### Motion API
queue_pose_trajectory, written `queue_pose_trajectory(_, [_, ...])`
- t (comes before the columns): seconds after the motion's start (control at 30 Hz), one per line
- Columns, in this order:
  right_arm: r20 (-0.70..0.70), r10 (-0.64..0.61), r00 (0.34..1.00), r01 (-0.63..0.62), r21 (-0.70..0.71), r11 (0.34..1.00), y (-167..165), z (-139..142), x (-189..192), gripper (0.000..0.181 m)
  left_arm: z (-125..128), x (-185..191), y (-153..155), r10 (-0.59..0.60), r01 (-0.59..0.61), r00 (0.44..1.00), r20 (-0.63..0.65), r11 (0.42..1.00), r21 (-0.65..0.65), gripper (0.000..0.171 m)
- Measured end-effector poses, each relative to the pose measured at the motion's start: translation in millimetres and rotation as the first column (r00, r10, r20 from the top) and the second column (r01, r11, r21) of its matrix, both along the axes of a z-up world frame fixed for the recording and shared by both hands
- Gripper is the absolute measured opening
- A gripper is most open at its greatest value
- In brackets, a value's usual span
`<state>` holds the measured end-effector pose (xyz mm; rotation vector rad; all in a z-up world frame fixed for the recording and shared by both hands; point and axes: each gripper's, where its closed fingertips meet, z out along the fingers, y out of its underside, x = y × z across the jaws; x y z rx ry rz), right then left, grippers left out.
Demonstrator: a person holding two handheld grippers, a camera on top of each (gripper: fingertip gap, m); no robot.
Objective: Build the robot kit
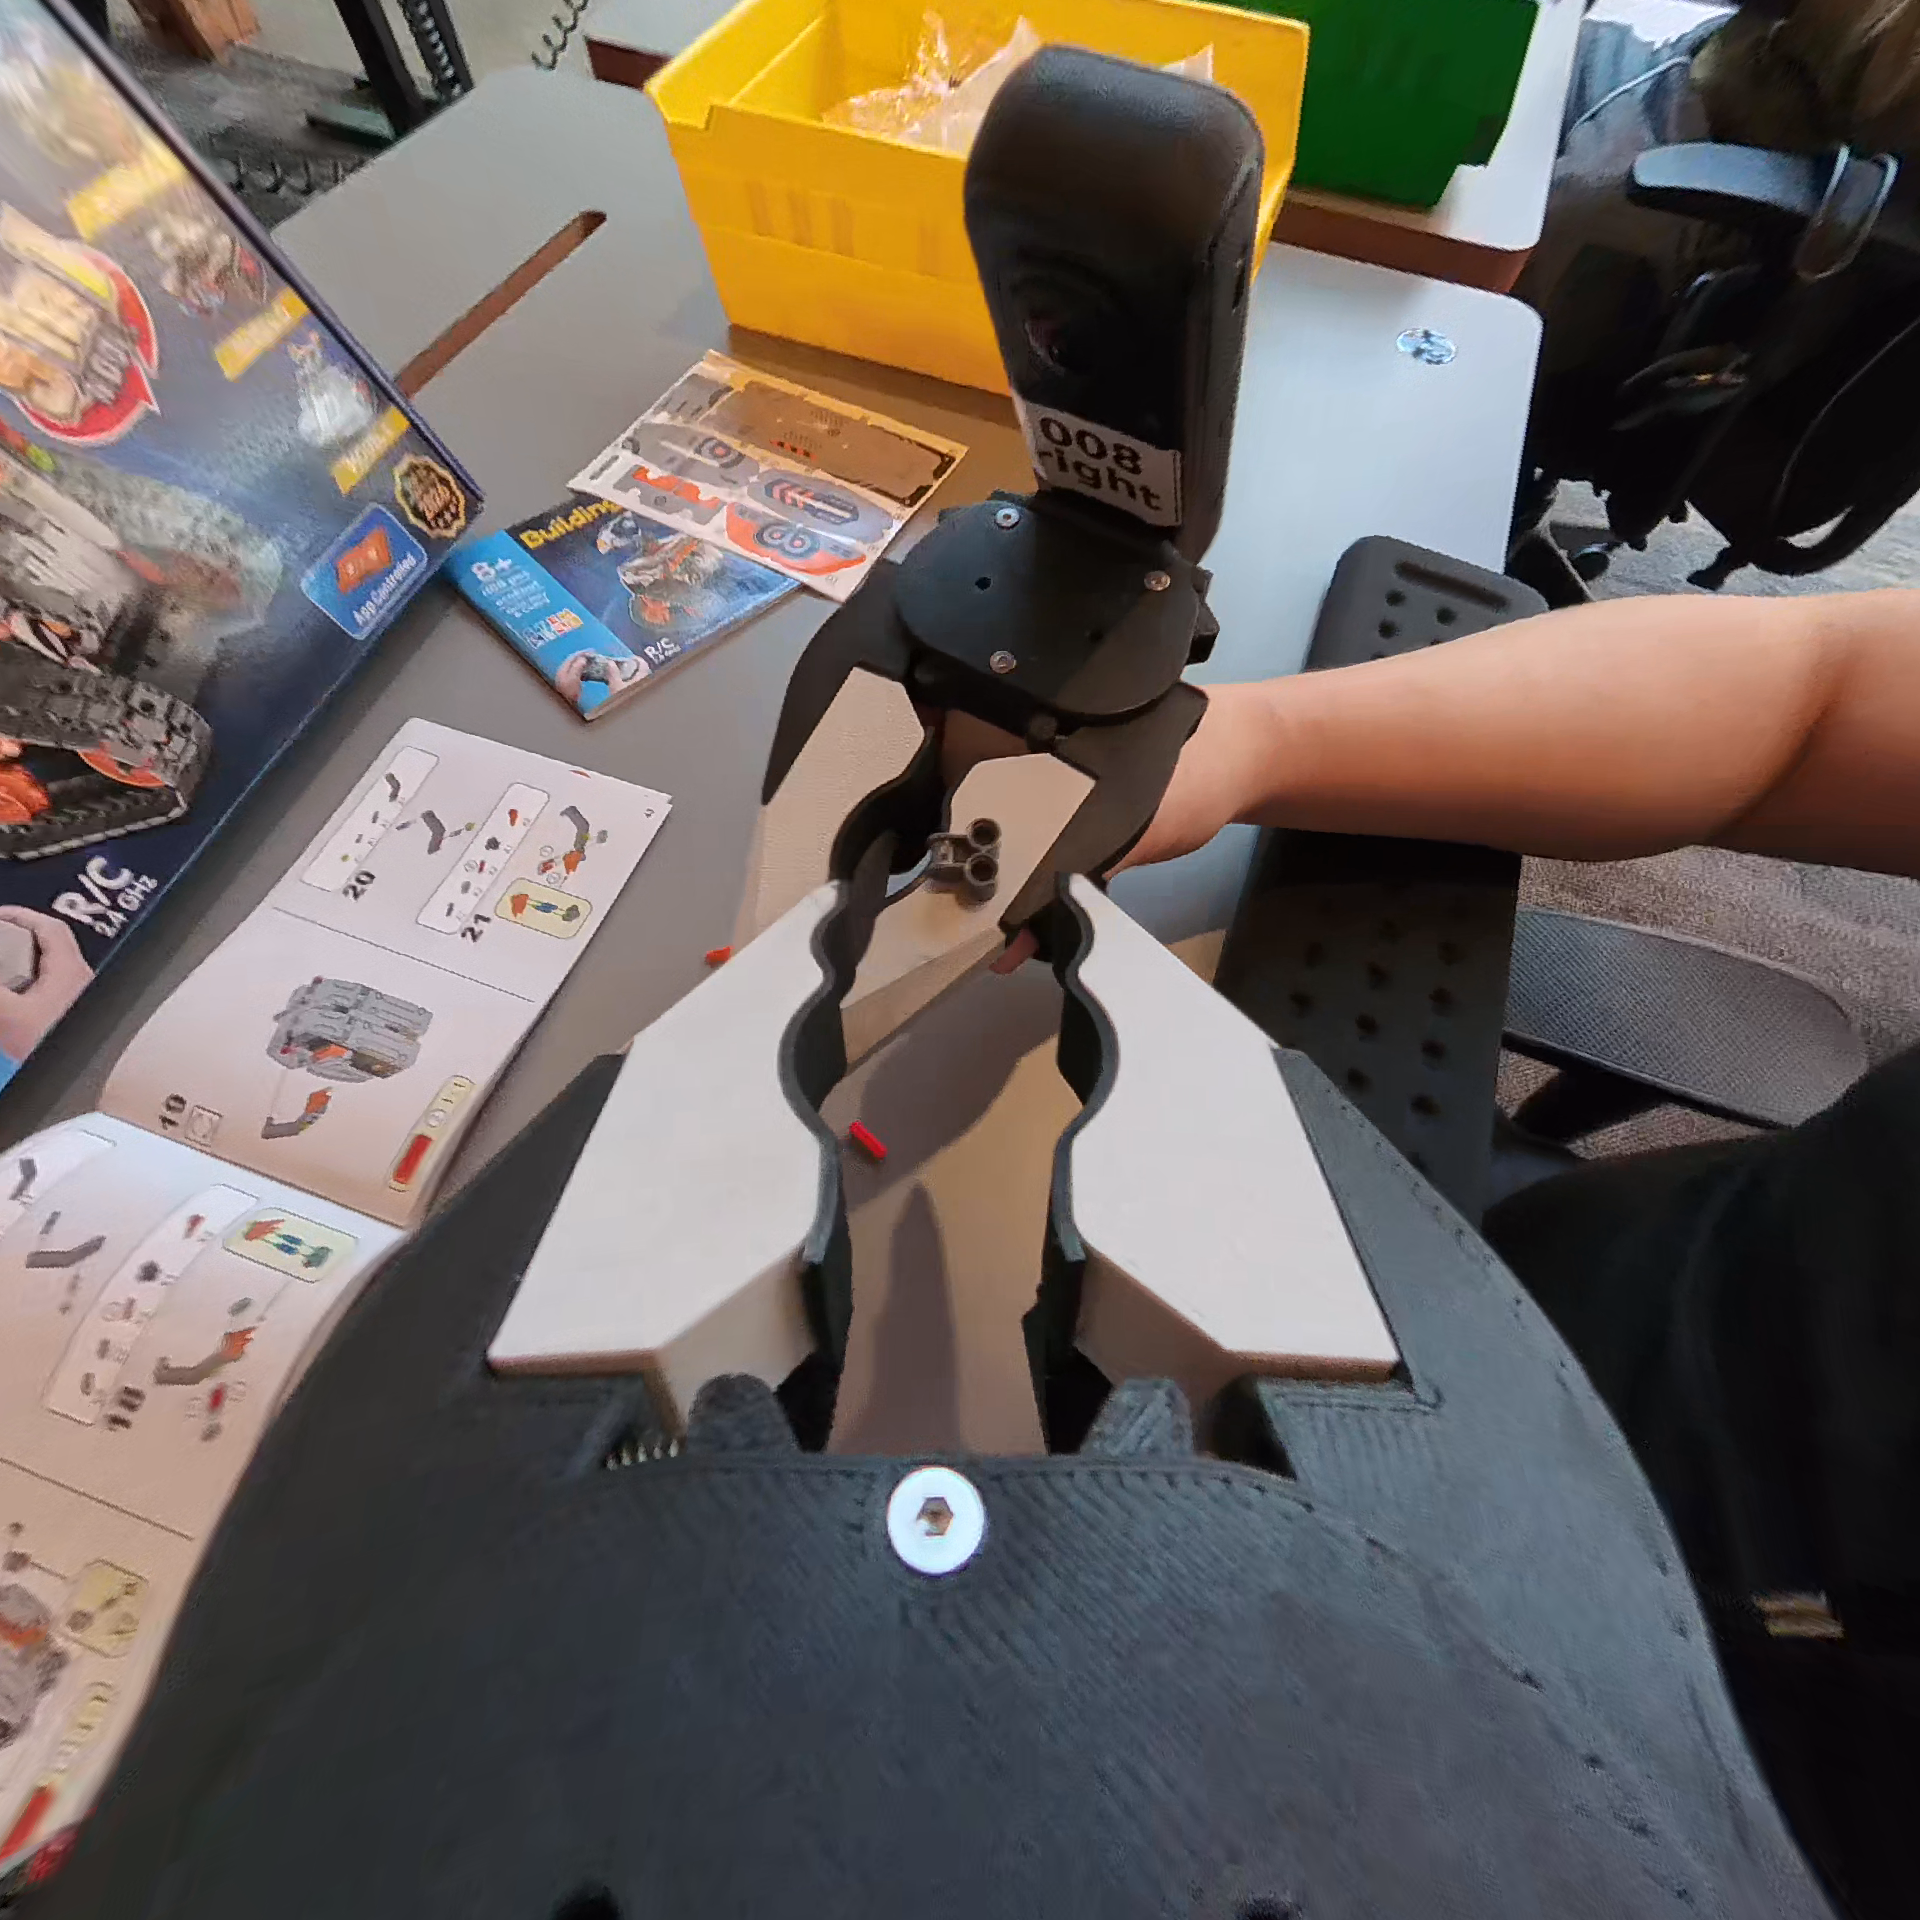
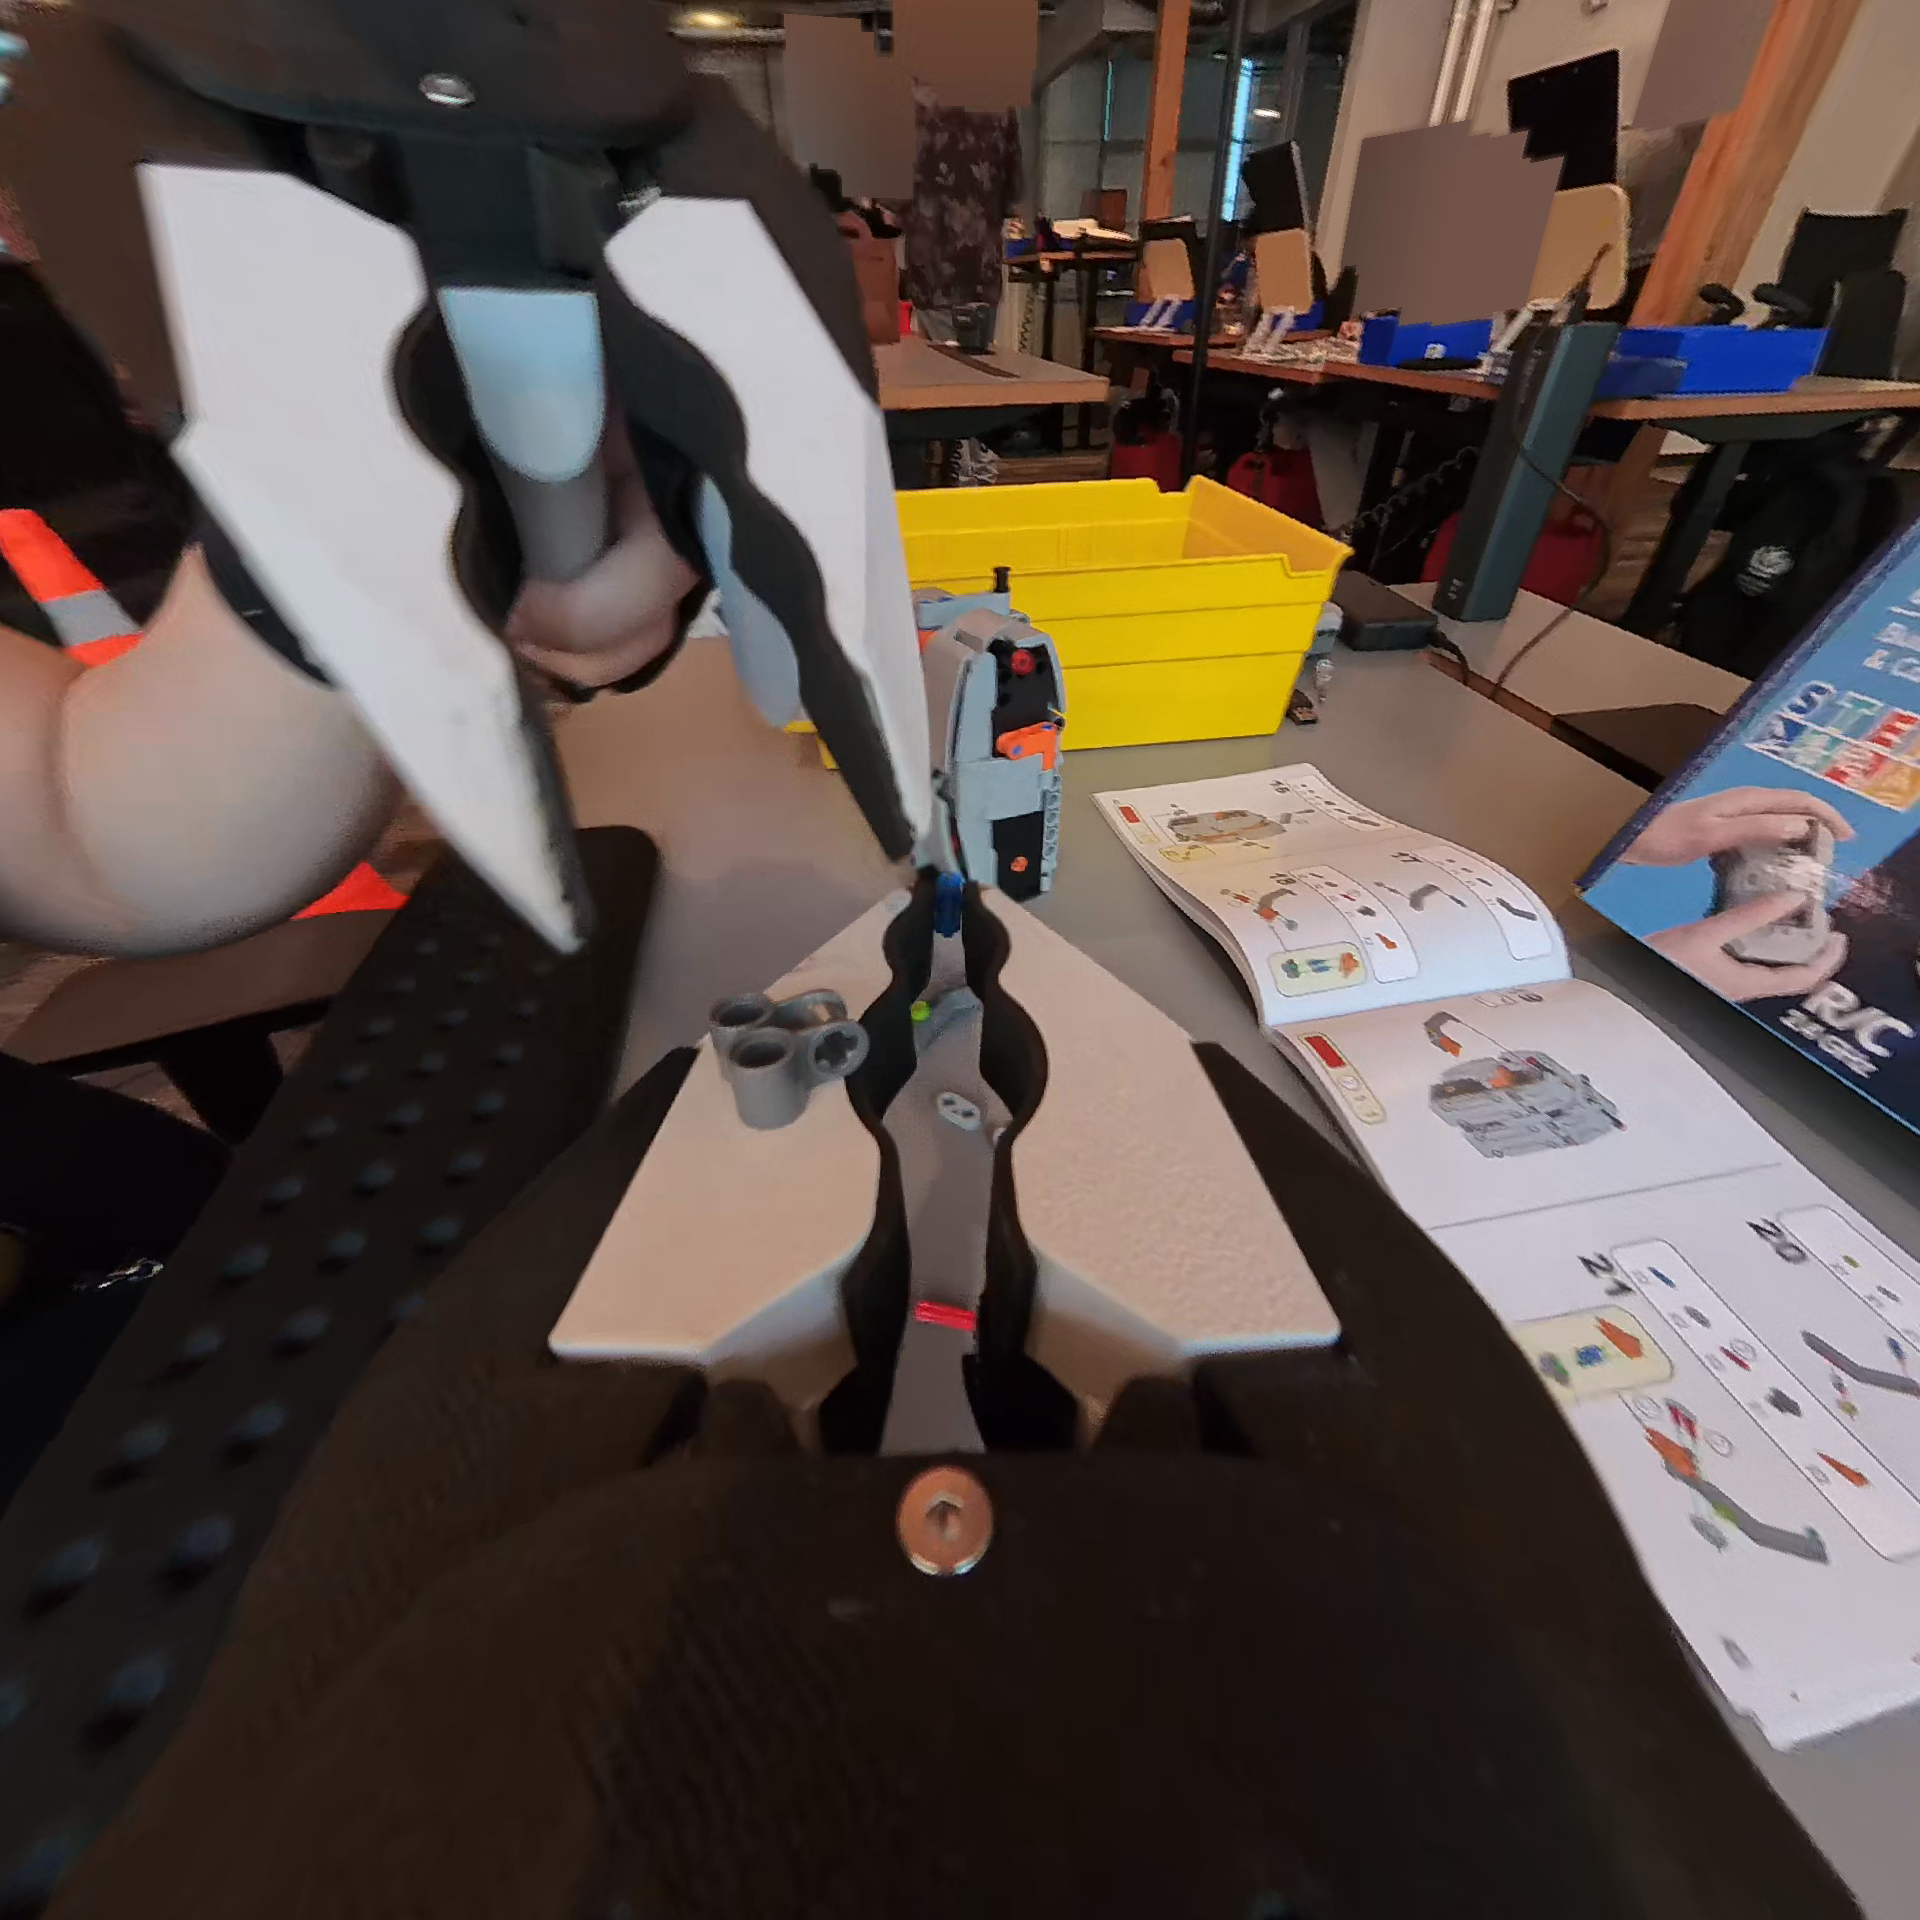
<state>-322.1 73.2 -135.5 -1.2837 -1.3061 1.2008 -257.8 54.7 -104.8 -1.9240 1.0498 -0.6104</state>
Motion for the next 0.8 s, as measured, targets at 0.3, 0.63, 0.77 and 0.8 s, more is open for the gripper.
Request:
queue_pose_trajectory(0.3, [-0.098,0.355,0.930,-0.362,-0.076,0.929,-55.8,17.6,9.0,0.004,22.4,-1.4,-31.8,-0.425,0.440,0.887,-0.181,0.897,0.047,0.027])
queue_pose_trajectory(0.63, [-0.080,0.530,0.844,-0.535,-0.098,0.839,-89.5,14.5,17.2,0.006,5.3,22.5,-43.8,-0.599,0.628,0.749,-0.284,0.778,0.015,0.030])
queue_pose_trajectory(0.77, [-0.091,0.539,0.838,-0.546,-0.095,0.833,-91.3,17.3,18.7,0.006,0.3,25.0,-47.2,-0.620,0.643,0.742,-0.254,0.766,0.010,0.022])
queue_pose_trajectory(0.8, [-0.092,0.539,0.837,-0.546,-0.095,0.832,-91.3,17.7,19.1,0.006,0.7,25.9,-46.9,-0.620,0.642,0.746,-0.242,0.766,0.018,0.021])
